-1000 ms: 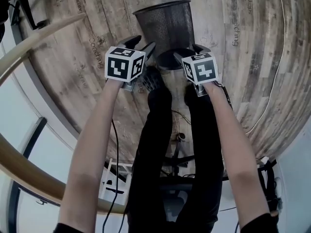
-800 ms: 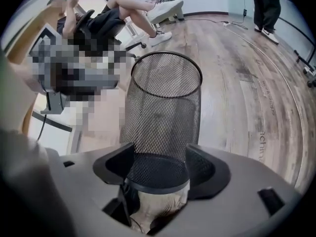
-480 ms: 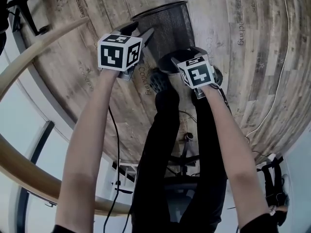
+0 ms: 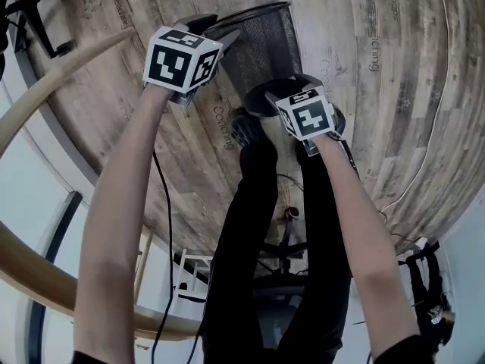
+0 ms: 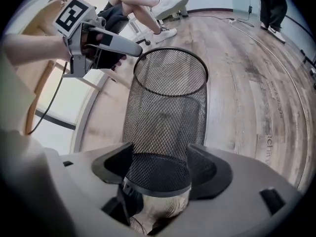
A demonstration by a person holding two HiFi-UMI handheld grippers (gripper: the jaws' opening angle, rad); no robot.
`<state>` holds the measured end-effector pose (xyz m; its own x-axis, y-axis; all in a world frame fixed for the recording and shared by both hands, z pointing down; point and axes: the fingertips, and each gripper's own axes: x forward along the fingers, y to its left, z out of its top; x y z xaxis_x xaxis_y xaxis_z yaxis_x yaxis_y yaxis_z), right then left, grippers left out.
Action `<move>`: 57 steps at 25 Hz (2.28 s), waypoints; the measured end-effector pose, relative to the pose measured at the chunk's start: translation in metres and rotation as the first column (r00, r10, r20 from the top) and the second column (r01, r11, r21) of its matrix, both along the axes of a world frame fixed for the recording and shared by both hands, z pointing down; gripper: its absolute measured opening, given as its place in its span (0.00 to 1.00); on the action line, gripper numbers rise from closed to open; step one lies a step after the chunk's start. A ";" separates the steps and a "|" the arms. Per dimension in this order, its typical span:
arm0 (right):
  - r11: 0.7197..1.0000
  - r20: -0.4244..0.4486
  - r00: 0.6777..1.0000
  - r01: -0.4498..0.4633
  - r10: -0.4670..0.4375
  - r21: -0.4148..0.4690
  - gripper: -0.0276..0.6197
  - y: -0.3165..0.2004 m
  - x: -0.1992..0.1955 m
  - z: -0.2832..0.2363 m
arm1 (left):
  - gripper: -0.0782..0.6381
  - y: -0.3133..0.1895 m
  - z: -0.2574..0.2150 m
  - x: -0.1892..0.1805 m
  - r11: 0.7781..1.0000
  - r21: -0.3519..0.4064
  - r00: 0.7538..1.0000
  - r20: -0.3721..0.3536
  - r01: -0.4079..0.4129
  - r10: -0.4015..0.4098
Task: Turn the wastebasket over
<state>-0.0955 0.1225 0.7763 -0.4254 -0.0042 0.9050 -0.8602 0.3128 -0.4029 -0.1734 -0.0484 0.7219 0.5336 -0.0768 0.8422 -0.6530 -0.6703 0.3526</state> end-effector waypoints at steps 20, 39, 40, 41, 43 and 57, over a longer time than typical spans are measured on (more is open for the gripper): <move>0.998 0.034 0.999 0.038 -0.036 -0.046 0.55 -0.001 0.005 0.002 | 0.23 0.001 0.010 0.020 0.967 -0.060 0.968 -0.038 -0.249 0.248; 0.992 0.038 0.992 0.120 -0.121 0.023 0.52 0.016 0.016 -0.004 | 0.17 0.030 0.008 0.023 0.858 -0.258 0.895 -0.075 -0.444 0.440; 0.992 0.037 0.992 0.121 -0.122 0.020 0.50 0.017 0.017 -0.005 | 0.17 0.031 0.007 0.024 0.860 -0.255 0.896 -0.074 -0.442 0.438; 0.992 0.039 0.991 0.127 -0.127 0.014 0.49 0.018 0.018 -0.006 | 0.17 0.033 0.005 0.025 0.861 -0.253 0.897 -0.077 -0.441 0.436; 0.988 0.041 0.988 0.151 -0.152 0.004 0.49 0.021 0.018 -0.007 | 0.17 0.037 -0.001 0.029 0.858 -0.252 0.894 -0.089 -0.447 0.439; 0.997 -0.002 1.000 0.023 -0.023 0.071 0.45 -0.038 0.036 -0.018 | 0.16 0.009 -0.071 0.071 0.830 -0.148 0.842 -0.147 -0.538 0.519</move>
<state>-0.0596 0.0847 0.7582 -0.4247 -0.0586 0.9034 -0.8531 0.3600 -0.3777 -0.1028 -0.0395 0.6504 0.5282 0.3850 0.7568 -0.1736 -0.8235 0.5401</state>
